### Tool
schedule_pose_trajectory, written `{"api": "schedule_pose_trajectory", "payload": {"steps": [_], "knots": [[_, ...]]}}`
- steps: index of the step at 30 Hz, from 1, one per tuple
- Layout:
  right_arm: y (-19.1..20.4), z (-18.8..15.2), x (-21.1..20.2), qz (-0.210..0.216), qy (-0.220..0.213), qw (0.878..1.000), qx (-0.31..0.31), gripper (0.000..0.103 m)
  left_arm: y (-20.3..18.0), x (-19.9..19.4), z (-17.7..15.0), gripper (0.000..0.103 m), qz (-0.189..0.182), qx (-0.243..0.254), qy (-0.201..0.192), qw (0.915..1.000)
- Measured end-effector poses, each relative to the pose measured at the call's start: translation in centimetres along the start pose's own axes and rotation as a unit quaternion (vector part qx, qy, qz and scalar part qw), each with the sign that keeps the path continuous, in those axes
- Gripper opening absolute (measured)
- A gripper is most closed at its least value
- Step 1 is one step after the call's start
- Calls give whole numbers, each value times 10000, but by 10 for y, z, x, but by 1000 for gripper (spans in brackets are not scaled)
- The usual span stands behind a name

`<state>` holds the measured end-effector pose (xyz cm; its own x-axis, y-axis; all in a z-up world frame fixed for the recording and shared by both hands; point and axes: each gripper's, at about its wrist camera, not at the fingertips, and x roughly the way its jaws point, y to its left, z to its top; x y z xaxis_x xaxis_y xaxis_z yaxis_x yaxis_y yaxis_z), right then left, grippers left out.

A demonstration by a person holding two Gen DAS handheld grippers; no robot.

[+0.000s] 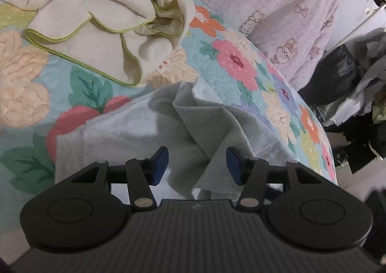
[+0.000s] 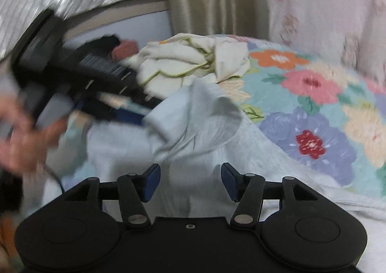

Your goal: Fold clothes

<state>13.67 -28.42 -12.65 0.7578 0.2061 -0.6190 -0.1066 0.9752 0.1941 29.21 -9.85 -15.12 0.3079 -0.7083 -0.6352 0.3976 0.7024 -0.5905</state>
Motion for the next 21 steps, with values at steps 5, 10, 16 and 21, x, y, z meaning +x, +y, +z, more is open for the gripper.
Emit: {"api": "schedule_pose_trajectory", "payload": {"steps": [5, 10, 16, 21], "knots": [[18, 12, 24, 495, -18, 9987, -120, 61, 16, -12, 11, 54, -45, -41, -114, 9999], [41, 5, 18, 1191, 246, 9922, -257, 61, 33, -22, 19, 56, -26, -239, -290, 9993], [10, -7, -33, 1157, 9, 9855, 1244, 62, 32, -15, 20, 58, -236, -182, -107, 9995], [-48, -28, -61, 562, -215, 9682, 2429, 62, 22, -6, 35, 62, -513, 105, -46, 9986]]}}
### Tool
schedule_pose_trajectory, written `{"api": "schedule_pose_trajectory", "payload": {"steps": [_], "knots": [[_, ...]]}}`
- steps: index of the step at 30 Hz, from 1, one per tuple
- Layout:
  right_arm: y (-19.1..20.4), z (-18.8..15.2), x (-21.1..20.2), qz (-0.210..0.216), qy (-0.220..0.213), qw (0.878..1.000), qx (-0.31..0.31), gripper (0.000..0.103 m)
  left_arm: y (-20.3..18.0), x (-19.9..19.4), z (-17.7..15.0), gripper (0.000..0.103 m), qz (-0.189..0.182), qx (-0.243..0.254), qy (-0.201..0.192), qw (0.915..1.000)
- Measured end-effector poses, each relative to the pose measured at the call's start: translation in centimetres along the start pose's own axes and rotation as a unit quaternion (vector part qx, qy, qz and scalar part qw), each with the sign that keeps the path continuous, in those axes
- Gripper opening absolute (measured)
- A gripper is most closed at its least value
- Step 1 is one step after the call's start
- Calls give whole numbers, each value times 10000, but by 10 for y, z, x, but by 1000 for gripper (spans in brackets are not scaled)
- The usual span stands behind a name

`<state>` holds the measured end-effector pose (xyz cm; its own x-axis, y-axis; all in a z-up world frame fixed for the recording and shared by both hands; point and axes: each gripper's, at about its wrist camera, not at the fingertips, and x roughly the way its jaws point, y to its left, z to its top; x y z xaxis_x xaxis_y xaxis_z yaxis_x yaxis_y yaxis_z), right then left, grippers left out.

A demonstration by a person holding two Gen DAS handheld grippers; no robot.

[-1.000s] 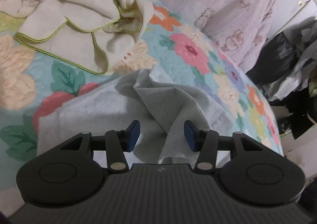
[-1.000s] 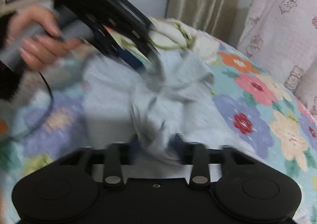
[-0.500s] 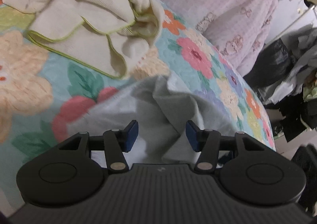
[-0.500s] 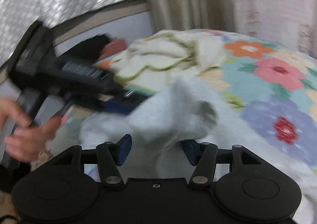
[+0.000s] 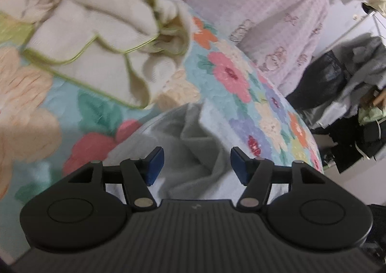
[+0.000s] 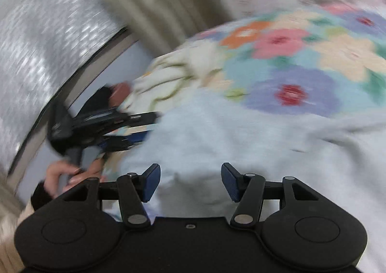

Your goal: Fold clothes

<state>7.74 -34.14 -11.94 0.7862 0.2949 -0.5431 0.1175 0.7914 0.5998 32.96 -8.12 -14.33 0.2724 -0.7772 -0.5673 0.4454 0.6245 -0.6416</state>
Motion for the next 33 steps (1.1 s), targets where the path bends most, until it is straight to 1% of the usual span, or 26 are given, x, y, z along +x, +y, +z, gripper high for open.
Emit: {"api": "schedule_pose_trajectory", "payload": {"steps": [2, 5, 7, 8, 9, 10, 11, 12, 13, 14, 15, 17, 18, 19, 21, 24, 26, 28, 29, 30, 31, 32, 33], "knots": [[-25, 1, -1, -40, -25, 9988, 489, 62, 1, 11, 12, 67, -117, 29, 169, 9998], [-61, 3, -1, -97, -56, 9927, 1204, 62, 4, 34, 26, 68, -53, 43, 447, 9990], [-77, 7, 12, -58, -31, 9883, 1522, 63, 5, 54, 32, 68, 16, 30, 686, 9976], [-84, 10, 20, -19, -14, 9868, 1621, 65, 4, 65, 34, 65, 34, 77, 799, 9968], [-87, 15, 27, 33, 11, 9872, 1595, 65, 0, 73, 35, 53, 79, 185, 855, 9961], [-91, 19, 35, 85, 36, 9876, 1568, 65, -5, 81, 35, 35, 138, 315, 888, 9955], [-93, 25, 42, 149, 38, 9883, 1517, 63, -10, 88, 35, 10, 197, 445, 921, 9946], [-94, 32, 47, 245, -28, 9903, 1366, 41, -15, 95, 36, 6, 256, 574, 953, 9935], [-92, 42, 51, 329, -107, 9931, 1118, 21, -20, 96, 38, 6, 235, 662, 859, 9938], [-90, 51, 50, 357, -228, 9953, 873, 12, -24, 92, 40, 5, 177, 730, 706, 9947], [-90, 61, 49, 381, -336, 9963, 688, 12, -29, 89, 43, 5, 118, 798, 552, 9952], [-97, 79, 46, 412, -481, 9958, 666, 12, -32, 87, 50, 5, 49, 777, 379, 9962], [-101, 87, 46, 404, -491, 9957, 677, 12, -34, 89, 54, 5, 93, 829, 350, 9959], [-107, 91, 53, 328, -319, 9961, 751, 12, -37, 92, 57, 5, 173, 918, 342, 9950], [-117, 99, 67, 177, 25, 9958, 898, 12, -40, 109, 60, 5, 468, 1132, 438, 9915], [-131, 110, 85, -25, 495, 9925, 1116, 12, -40, 138, 58, 6, 944, 1451, 732, 9822], [-129, 107, 76, 25, 474, 9909, 1261, 13, -45, 136, 56, 7, 1038, 1504, 670, 9809], [-126, 104, 67, 76, 452, 9890, 1407, 26, -51, 127, 54, 7, 1061, 1524, 546, 9811], [-125, 103, 63, 102, 441, 9880, 1480, 49, -54, 118, 54, 8, 1044, 1528, 476, 9816], [-122, 100, 57, 101, 422, 9878, 1497, 60, -57, 109, 53, 9, 1028, 1532, 406, 9820], [-114, 94, 47, 27, 378, 9901, 1353, 61, -59, 102, 51, 9, 964, 1508, 417, 9830], [-106, 88, 39, -33, 354, 9917, 1234, 62, -60, 95, 48, 17, 878, 1471, 465, 9841], [-102, 83, 34, -45, 390, 9920, 1201, 62, -60, 88, 44, 27, 792, 1434, 513, 9852]]}}
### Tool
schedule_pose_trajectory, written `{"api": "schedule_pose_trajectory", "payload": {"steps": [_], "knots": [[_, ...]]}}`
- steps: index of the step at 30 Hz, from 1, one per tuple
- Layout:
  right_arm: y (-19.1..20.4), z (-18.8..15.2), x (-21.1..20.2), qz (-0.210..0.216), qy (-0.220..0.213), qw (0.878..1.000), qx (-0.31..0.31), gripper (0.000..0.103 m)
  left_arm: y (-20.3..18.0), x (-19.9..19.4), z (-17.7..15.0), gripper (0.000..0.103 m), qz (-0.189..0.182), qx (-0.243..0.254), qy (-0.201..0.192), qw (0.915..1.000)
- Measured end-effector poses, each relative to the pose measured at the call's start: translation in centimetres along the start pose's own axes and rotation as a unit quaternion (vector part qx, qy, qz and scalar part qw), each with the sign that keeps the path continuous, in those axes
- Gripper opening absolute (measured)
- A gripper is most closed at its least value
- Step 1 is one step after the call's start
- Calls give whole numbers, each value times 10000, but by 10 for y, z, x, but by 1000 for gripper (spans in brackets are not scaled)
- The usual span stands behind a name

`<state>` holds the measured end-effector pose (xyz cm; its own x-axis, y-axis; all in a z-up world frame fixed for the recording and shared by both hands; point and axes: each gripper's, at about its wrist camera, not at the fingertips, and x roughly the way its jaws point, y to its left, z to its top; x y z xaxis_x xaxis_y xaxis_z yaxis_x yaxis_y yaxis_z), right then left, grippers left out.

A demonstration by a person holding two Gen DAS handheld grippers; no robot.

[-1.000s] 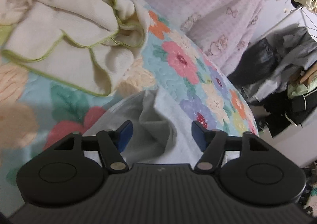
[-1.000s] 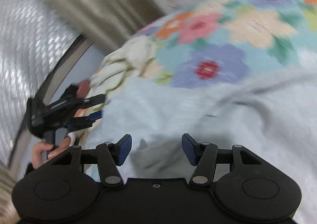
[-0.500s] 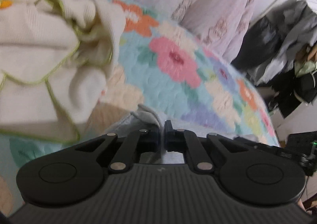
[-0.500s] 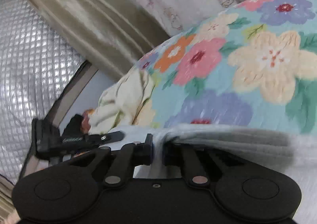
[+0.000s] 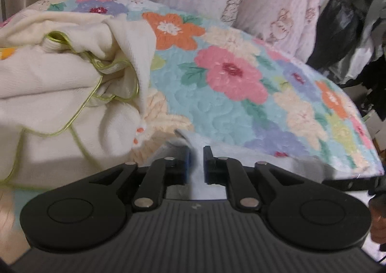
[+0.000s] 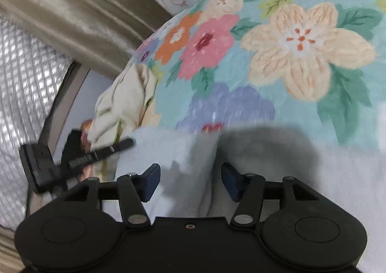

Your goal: Fold clothes

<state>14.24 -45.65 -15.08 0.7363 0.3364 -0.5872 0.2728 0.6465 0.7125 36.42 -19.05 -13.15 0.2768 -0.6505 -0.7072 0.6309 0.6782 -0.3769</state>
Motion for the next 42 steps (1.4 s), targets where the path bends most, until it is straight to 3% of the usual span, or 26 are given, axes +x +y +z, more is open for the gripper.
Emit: {"api": "schedule_pose_trajectory", "payload": {"steps": [2, 4, 7, 8, 9, 13, 16, 18, 20, 24, 28, 30, 33, 34, 38, 40, 41, 42], "knots": [[3, -17, -4, 120, 54, 9999, 83, 62, -2, -13, -8, 40, -189, -60, 75, 9998], [3, -32, 2, 226, 173, 9994, 208, 62, -5, -10, -18, 41, -212, -27, 326, 9992], [7, -50, 11, 178, -101, 9997, 98, 61, -12, 7, -32, 46, 476, 288, 700, 9960], [9, -56, 13, 145, -249, 9996, 29, 47, -13, 10, -36, 47, 683, 415, 684, 9945], [11, -62, 15, 72, -375, 9992, -67, 20, -13, 11, -39, 48, 773, 456, 629, 9940], [20, -79, 6, -609, -562, 9940, -712, 10, -11, 9, -44, 49, 1063, 479, 530, 9918], [32, -87, -1, -1223, -456, 9803, -1480, 8, -14, 1, -40, 48, 1411, 548, 576, 9868], [40, -93, -7, -1439, -382, 9719, -1821, 13, -16, -17, -36, 48, 1659, 571, 481, 9833], [52, -105, -19, -1400, -447, 9676, -2055, 20, -13, -47, -40, 53, 1688, 433, 348, 9841], [80, -142, -35, -1297, -628, 9500, -2771, 46, 8, -109, -69, 60, 1533, -313, 116, 9876], [105, -177, -32, -1317, -484, 9215, -3621, 47, 41, -150, -120, 61, 1480, -1428, -84, 9786], [115, -189, -24, -1433, -366, 9043, -4004, 48, 58, -152, -143, 61, 1127, -2001, 22, 9733], [123, -198, -13, -1692, -279, 8881, -4264, 49, 70, -143, -162, 61, 607, -2541, 111, 9652], [125, -201, -10, -1754, -257, 8844, -4317, 49, 70, -139, -164, 61, 491, -2605, 58, 9642], [121, -203, -9, -1801, -271, 8914, -4150, 49, 64, -117, -163, 63, 276, -2611, -243, 9646], [119, -203, -6, -1910, -293, 8908, -4113, 49, 61, -105, -160, 60, 314, -2574, -436, 9648], [117, -203, -5, -1933, -329, 8910, -4095, 49, 60, -99, -158, 44, 356, -2550, -540, 9648], [116, -202, -4, -1947, -360, 8914, -4077, 49, 59, -96, -156, 13, 435, -2502, -615, 9653]]}}
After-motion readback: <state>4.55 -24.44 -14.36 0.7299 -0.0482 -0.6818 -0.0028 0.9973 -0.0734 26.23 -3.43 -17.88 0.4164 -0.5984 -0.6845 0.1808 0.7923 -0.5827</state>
